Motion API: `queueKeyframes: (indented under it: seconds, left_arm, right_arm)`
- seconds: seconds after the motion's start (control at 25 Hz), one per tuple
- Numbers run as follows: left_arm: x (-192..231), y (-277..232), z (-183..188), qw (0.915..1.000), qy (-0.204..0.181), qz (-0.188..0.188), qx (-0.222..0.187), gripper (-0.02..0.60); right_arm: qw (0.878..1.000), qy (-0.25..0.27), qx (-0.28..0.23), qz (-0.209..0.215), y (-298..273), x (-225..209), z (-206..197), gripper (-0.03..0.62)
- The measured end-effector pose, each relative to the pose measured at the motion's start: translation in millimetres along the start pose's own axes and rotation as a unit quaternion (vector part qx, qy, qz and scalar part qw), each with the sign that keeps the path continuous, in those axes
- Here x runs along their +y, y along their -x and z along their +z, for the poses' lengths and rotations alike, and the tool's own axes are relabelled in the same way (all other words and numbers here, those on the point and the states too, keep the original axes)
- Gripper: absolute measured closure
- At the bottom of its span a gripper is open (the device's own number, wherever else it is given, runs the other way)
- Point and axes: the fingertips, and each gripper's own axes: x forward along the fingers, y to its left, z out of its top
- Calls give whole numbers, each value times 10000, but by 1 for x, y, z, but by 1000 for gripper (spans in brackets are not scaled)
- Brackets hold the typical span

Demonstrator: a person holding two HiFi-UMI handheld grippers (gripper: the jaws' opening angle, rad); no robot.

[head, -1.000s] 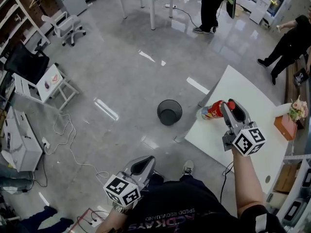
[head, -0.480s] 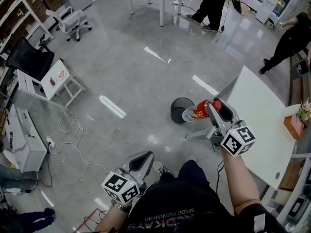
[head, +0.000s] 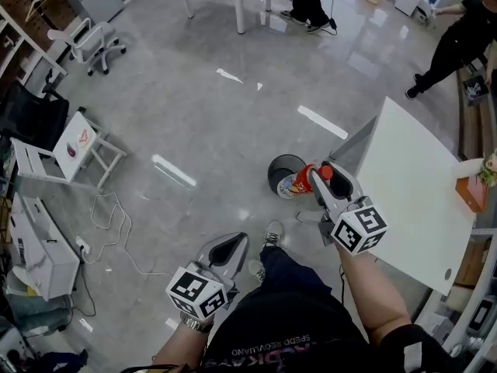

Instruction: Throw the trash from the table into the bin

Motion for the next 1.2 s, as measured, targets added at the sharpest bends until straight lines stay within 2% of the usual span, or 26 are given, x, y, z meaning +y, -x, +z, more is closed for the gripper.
queueKeyframes:
  seconds: [0.16,0.32,0.56,0.88,1.08,1.2]
  left_arm:
    - [18,-58,22,9998,-121,-22,146,574]
    - [35,-107,40,9984,-266,-58,498,574]
    - [51,-167,53,9936,-430,-362,975,574]
    - [69,-241,45,9796,-630,-1172,1506,574]
    - [90,-264,24,9710,-609,-1626,1643,574]
    - [111,-276,0,9682,-730,-1765,1613,574]
  right_arm:
    - [9997,-190,106,-127,-27,-40,-11,442]
    - [9983,-416,217,-344,-48,-69,-27,442]
    - [9950,-640,304,-703,-72,-102,-43,442]
    - [9834,-927,218,-1546,-86,-144,-82,442]
    - [9663,-1270,275,-2223,-98,-168,-142,442]
    - [9569,-1361,310,-2548,-108,-187,-186,442]
